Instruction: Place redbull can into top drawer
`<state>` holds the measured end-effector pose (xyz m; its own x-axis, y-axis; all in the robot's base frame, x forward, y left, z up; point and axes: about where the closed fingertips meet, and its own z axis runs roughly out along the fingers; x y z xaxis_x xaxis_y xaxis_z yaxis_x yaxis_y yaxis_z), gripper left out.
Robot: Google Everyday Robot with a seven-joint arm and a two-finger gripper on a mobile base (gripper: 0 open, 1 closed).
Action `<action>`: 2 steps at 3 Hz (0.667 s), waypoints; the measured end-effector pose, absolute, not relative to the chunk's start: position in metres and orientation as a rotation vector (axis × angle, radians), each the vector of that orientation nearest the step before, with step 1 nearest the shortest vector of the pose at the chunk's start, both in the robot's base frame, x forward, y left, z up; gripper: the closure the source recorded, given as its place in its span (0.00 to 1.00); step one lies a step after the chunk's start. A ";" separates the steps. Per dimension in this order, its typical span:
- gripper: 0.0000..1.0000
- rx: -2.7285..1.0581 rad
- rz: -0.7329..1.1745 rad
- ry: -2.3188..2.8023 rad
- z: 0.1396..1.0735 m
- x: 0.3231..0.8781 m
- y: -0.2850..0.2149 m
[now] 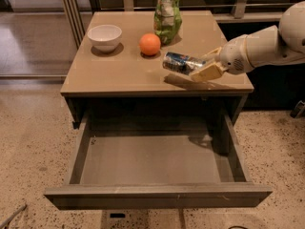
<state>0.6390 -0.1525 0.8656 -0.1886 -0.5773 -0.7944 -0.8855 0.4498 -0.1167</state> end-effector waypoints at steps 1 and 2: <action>1.00 -1.241 0.481 1.876 0.865 0.635 -0.150; 1.00 -1.291 0.502 1.824 0.877 0.594 -0.144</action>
Offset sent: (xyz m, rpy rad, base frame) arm -0.0792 0.0040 0.0200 0.0130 -0.0430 0.0919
